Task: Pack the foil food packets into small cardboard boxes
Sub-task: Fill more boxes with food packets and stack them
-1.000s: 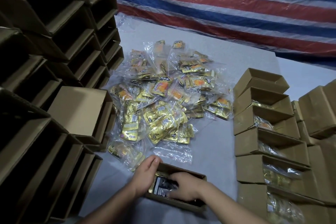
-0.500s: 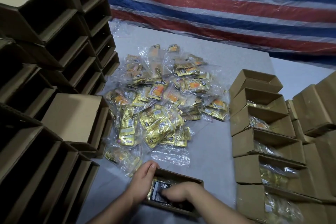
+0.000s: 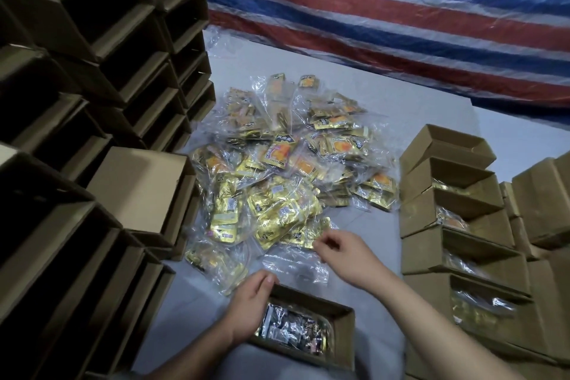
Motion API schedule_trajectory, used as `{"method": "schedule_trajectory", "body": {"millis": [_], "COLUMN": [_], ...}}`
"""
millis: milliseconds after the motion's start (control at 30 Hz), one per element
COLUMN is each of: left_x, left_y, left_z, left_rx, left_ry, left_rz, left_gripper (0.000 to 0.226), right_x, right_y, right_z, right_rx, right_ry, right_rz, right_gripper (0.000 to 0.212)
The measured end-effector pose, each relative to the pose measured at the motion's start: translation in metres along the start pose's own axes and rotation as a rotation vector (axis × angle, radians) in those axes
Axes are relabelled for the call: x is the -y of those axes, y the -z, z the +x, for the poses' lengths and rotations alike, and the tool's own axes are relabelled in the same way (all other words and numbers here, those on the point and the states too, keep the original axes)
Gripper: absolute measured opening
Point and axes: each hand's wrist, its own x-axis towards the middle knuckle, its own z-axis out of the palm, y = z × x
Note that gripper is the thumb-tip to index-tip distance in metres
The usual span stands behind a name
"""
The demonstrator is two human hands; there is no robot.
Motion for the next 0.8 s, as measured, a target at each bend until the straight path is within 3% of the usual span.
{"method": "schedule_trajectory", "body": {"millis": [33, 167, 267, 367, 567, 800], "left_x": [-0.001, -0.006, -0.011, -0.012, -0.01, -0.009], "left_y": [0.0, 0.001, 0.003, 0.003, 0.003, -0.001], "left_z": [0.0, -0.004, -0.005, -0.006, -0.003, -0.004], "left_rx": [0.004, 0.035, 0.046, 0.049, 0.025, -0.02], "left_ry": [0.004, 0.013, 0.025, 0.041, 0.025, 0.008], "left_rz": [-0.002, -0.028, -0.025, -0.024, 0.009, 0.009], "left_gripper": [0.025, 0.025, 0.025, 0.024, 0.022, 0.021], "right_x": [0.002, 0.013, 0.023, 0.03, 0.031, 0.016], "right_y": [0.006, 0.01, -0.004, -0.024, -0.057, -0.079], "right_z": [0.009, 0.046, 0.082, 0.119, 0.164, 0.176], "right_rx": [-0.024, 0.007, 0.084, 0.164, 0.333, 0.364], "right_ry": [0.052, 0.26, 0.378, 0.373, 0.312, 0.322], "right_rz": [-0.077, -0.472, -0.76, -0.977, -1.177, -1.417], "right_gripper": [0.009, 0.058, 0.074, 0.09, 0.13, 0.131]}}
